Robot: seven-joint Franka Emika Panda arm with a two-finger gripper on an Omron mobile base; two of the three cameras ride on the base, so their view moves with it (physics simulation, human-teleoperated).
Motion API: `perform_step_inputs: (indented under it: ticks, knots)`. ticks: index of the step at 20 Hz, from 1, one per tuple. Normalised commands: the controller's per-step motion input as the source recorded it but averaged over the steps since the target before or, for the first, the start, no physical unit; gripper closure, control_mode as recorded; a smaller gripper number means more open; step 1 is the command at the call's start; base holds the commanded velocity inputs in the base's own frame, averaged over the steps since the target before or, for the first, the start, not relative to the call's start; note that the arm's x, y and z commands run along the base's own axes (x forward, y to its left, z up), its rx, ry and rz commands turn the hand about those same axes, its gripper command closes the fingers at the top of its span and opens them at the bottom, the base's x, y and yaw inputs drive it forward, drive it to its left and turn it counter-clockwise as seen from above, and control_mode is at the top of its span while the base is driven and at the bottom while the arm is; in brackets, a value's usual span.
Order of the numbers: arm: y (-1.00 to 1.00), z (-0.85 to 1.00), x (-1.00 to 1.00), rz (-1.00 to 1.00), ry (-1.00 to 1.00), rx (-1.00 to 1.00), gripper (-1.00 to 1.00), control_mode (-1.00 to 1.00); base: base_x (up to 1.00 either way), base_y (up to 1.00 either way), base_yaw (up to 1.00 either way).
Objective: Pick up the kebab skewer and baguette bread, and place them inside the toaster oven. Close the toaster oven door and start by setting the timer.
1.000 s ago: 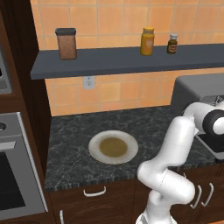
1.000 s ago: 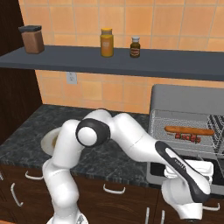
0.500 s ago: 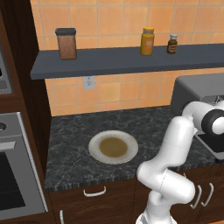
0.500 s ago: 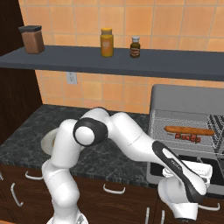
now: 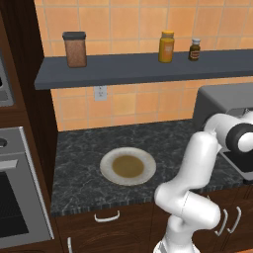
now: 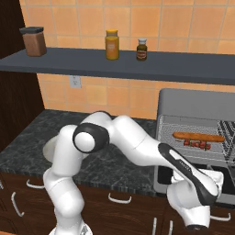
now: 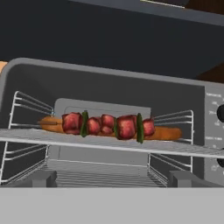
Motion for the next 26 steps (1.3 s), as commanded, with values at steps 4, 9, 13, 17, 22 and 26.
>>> perform_step_inputs:
  ticks: [4,9,13,17,22,26]
  knots:
    - [0.0,0.17,0.02,0.0,0.09,0.0,-1.0,-1.0,0.0,0.0,0.0]
    - [0.0,0.11,0.05,0.0,0.09,0.0,-1.0,-1.0,0.0,0.0,0.0]
    - [0.0,0.0,0.01,0.0,0.05,0.0,-1.0,-1.0,0.0,0.0,0.0]
    - [0.0,0.0,0.04,0.0,0.02,0.0,-1.0,-1.0,0.0,0.0,0.0]
    - [0.0,0.0,0.11,0.0,0.02,0.01,-1.0,-1.0,0.0,0.0,0.0]
    - [0.0,0.0,0.17,0.0,0.01,0.04,-1.0,-1.0,0.0,0.0,0.0]
